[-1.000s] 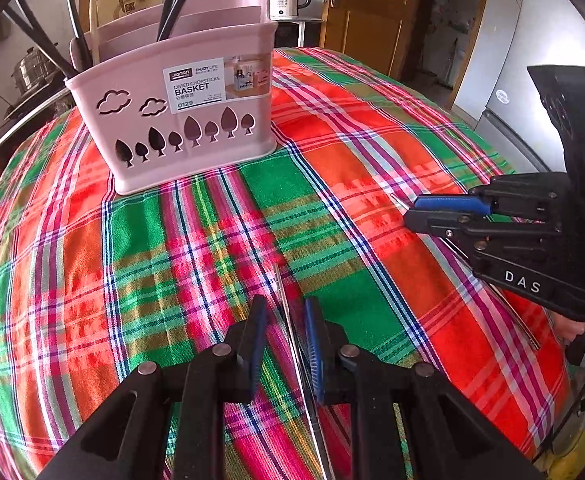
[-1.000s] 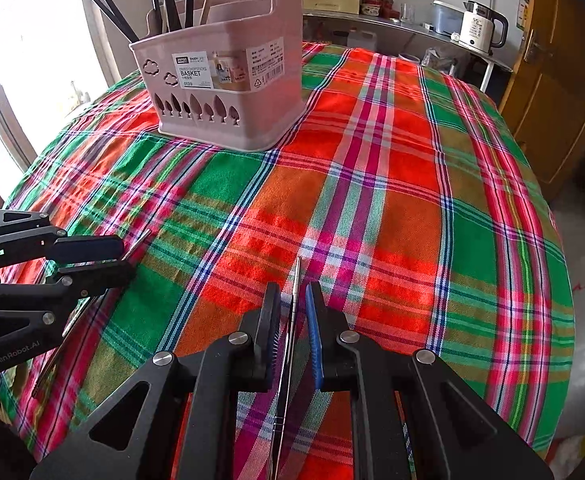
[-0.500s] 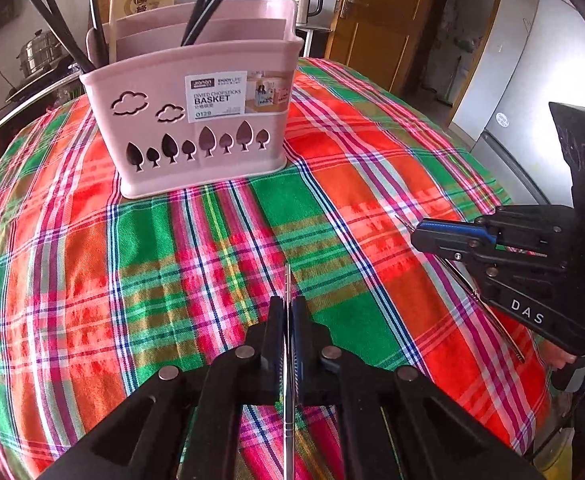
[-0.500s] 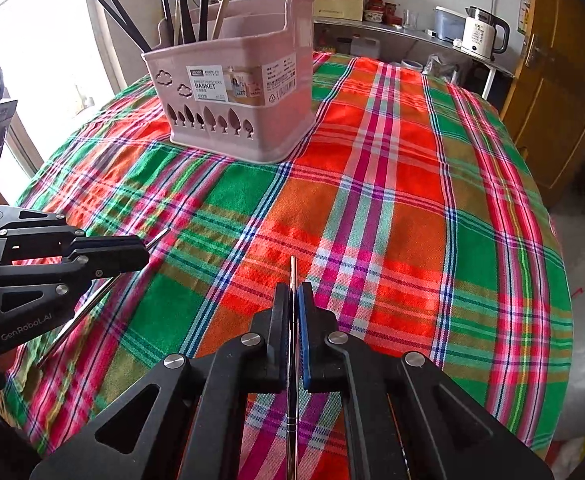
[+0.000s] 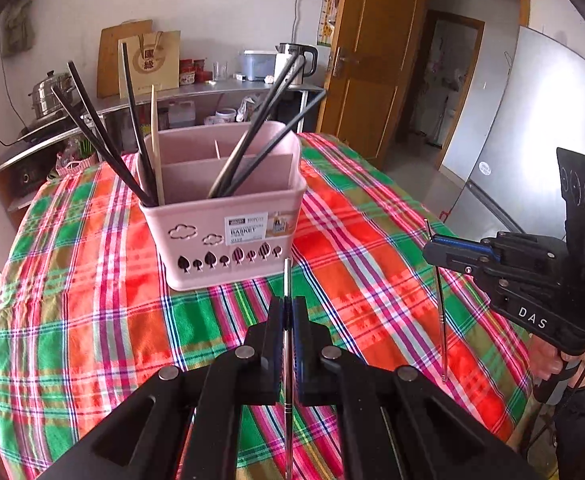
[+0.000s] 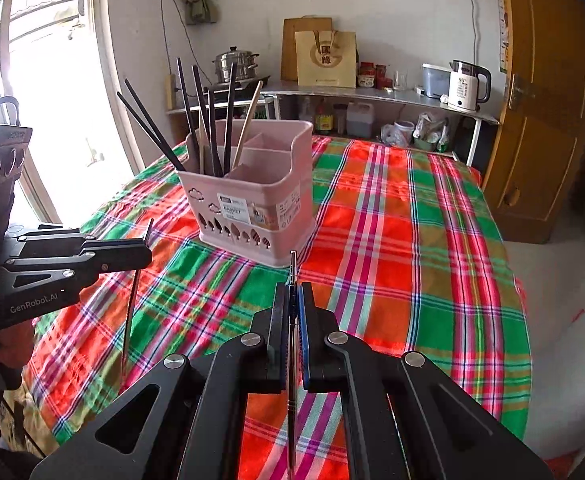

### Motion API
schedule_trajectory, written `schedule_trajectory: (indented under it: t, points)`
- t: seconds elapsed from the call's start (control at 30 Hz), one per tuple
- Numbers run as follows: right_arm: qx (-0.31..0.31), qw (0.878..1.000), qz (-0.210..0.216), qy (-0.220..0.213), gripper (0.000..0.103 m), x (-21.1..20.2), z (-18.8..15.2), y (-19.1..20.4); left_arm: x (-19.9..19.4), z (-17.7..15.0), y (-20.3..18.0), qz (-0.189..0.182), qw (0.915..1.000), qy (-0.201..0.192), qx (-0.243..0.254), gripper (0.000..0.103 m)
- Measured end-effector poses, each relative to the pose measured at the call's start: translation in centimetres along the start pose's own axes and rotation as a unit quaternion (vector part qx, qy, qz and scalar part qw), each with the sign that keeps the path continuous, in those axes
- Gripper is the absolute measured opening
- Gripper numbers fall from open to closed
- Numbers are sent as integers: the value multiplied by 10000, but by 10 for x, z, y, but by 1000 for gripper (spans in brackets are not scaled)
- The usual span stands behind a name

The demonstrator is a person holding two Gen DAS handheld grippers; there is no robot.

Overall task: Organize utensils
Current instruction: 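Lift both metal chopsticks and carry them over the pink basket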

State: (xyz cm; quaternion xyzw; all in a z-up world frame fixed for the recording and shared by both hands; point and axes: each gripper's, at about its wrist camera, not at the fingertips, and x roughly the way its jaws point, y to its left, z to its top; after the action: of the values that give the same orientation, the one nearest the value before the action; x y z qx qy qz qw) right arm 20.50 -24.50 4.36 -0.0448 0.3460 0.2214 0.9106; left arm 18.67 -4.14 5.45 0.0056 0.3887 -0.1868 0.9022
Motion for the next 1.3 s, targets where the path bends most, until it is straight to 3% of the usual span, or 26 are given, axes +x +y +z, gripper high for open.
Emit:
schedule_trajectory:
  t: [0.33, 0.87, 1.3]
  points:
    - [50, 9987, 25, -499, 4, -32, 11, 3, -35, 11, 6, -29, 9993, -370, -27, 4]
    - [-56, 9988, -6, -490, 4, -52, -2, 9, -52, -10, 9, -38, 9994, -350, 34, 4]
    - [-314, 9947, 419, -886, 4, -50, 33, 46, -72, 14, 50, 46, 9975, -604, -371, 4]
